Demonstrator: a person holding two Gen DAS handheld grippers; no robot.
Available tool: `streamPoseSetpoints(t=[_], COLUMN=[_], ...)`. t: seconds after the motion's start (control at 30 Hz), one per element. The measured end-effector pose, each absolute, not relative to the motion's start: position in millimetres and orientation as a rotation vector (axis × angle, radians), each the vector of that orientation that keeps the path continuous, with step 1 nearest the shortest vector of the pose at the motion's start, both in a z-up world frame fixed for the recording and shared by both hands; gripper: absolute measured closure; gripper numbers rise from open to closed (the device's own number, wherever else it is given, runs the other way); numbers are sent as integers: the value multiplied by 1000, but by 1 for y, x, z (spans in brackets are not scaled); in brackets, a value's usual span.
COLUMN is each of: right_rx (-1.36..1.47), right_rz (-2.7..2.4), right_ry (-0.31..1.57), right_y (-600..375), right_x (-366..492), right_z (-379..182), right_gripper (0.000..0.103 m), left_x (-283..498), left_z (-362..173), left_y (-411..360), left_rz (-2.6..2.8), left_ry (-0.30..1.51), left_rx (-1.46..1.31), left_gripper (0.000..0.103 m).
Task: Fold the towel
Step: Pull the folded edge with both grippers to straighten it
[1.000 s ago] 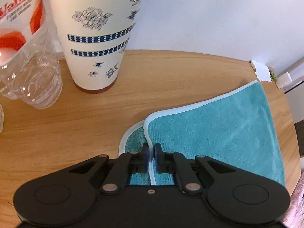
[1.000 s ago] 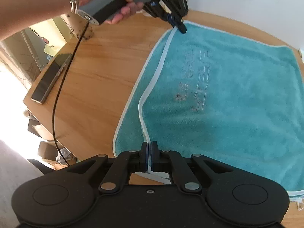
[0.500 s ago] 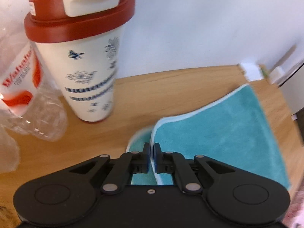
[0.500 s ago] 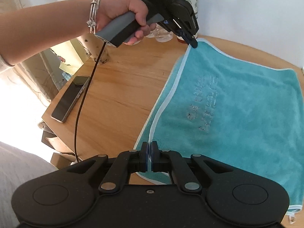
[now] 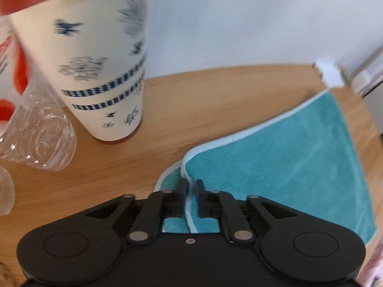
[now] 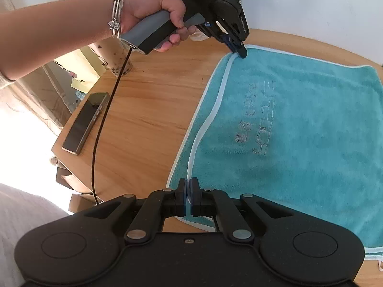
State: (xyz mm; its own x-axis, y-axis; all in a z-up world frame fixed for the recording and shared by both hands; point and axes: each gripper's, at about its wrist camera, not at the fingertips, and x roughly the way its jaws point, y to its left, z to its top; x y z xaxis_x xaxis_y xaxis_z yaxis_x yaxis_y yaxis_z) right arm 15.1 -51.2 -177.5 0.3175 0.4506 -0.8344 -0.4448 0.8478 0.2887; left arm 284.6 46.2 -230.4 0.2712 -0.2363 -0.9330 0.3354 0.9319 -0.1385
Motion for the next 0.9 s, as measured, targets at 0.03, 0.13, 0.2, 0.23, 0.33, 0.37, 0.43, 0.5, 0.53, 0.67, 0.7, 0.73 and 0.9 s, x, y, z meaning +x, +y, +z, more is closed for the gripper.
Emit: streamPoseSetpoints(t=[0.03, 0.13, 0.2, 0.23, 0.33, 0.37, 0.43, 0.5, 0.53, 0.67, 0.7, 0.73, 0.9], right_rx=[4, 7, 14, 15, 17, 14, 10, 15, 15, -25, -33, -43, -83], right_rz=[586, 589, 598, 606, 638, 652, 676, 702, 714, 768, 781, 793, 828], right_ry=[1101, 1100, 1091, 1087, 1076, 1068, 1053, 1045, 1043, 1069, 1082, 1098, 1154], right_y=[-51, -53, -54, -54, -52, -51, -47, -43, -41, -25, -22, -18, -4], right_x=[16, 17, 16, 16, 15, 16, 16, 17, 18, 20, 21, 21, 26], right_z=[-178, -177, -176, -175, -171, -169, -165, -161, -160, -165, -167, -170, -189], right_gripper=[101, 101, 101, 101, 101, 101, 101, 101, 101, 101, 101, 101, 101], left_x=[284, 285, 283, 282, 280, 279, 279, 279, 277, 273, 272, 273, 270], left_z=[-231, -231, -226, -223, -210, -207, -201, -195, -192, -189, -190, -190, -202], left_y=[45, 46, 47, 48, 53, 54, 59, 62, 63, 74, 76, 77, 92], left_rz=[-380, -367, -383, -390, -405, -402, -405, -414, -413, -389, -382, -370, -335], left_ry=[1235, 1233, 1217, 1208, 1181, 1174, 1172, 1157, 1144, 1134, 1134, 1130, 1138], left_rx=[95, 75, 62, 56, 44, 41, 7, -8, 1, 15, 16, 21, 68], left_gripper=[92, 101, 101, 101, 101, 101, 102, 101, 101, 101, 101, 101, 101])
